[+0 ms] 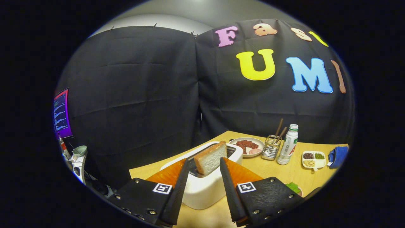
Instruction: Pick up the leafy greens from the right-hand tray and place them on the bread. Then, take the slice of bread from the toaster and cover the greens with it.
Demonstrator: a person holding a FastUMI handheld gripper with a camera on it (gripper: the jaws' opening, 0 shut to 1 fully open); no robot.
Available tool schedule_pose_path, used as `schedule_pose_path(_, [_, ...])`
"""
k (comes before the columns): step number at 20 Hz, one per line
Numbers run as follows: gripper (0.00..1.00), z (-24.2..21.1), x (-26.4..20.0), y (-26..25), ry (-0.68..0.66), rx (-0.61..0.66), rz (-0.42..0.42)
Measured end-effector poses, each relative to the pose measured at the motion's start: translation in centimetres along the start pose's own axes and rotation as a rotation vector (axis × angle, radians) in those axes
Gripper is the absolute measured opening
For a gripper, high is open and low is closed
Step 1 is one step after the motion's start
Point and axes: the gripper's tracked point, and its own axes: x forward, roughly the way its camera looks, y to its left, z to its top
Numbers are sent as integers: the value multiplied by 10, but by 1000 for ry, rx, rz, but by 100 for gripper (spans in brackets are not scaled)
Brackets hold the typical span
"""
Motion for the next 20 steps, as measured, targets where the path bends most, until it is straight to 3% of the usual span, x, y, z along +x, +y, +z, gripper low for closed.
schedule_pose_path(5, [60,-2,36,-4,-25,-38,-118])
schedule_pose_path(11, [61,-21,61,-14,8,-45,-177])
schedule_pose_path(15, [61,-29,67,-14,22,-71,-168])
schedule_pose_path(17, [34,-28,58,-16,23,-78,-190])
schedule_pose_path(18, [32,-29,61,-22,23,-81,-217])
schedule_pose_path(20, [11,-26,57,-23,6,-45,-216])
